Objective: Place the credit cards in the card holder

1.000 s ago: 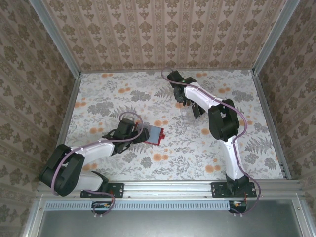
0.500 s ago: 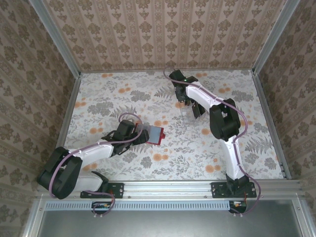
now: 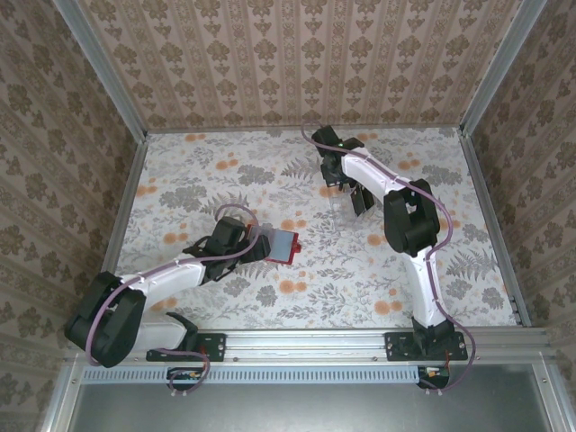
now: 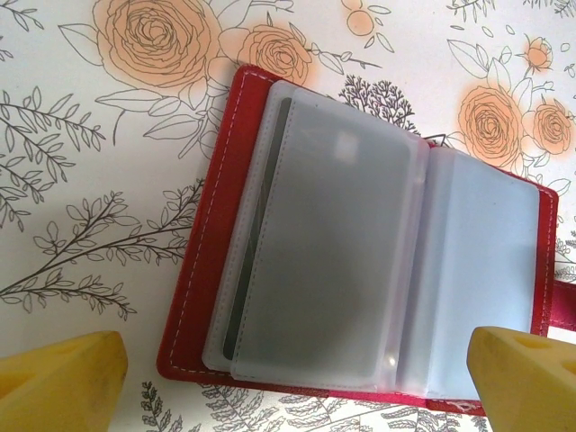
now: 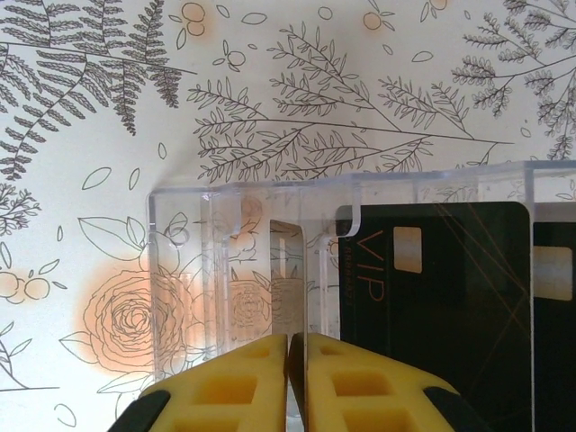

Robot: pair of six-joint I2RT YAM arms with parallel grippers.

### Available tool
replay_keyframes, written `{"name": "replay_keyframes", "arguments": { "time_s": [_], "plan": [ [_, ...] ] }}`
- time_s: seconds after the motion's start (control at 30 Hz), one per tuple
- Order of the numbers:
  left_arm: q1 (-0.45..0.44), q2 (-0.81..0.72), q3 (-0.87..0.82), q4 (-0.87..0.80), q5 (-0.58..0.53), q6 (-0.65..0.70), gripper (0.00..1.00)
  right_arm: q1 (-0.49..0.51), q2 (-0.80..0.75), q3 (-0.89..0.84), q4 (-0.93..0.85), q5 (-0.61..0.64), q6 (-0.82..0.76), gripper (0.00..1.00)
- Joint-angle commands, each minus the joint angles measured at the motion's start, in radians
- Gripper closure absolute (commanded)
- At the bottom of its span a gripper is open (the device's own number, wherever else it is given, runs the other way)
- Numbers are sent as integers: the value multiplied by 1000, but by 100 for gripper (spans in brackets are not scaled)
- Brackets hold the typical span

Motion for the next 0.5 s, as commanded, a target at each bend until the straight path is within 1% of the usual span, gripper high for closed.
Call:
{"name": "replay_keyframes", "arguments": {
  "time_s": [0.0, 0.47],
  "plan": [
    [7, -16, 26, -28, -18, 28, 1, -15, -43, 22, -23, -35, 24, 88],
    [24, -14, 44, -35, -18, 47, 0, -41, -84, 18, -11, -128, 51, 100]
  ]
}}
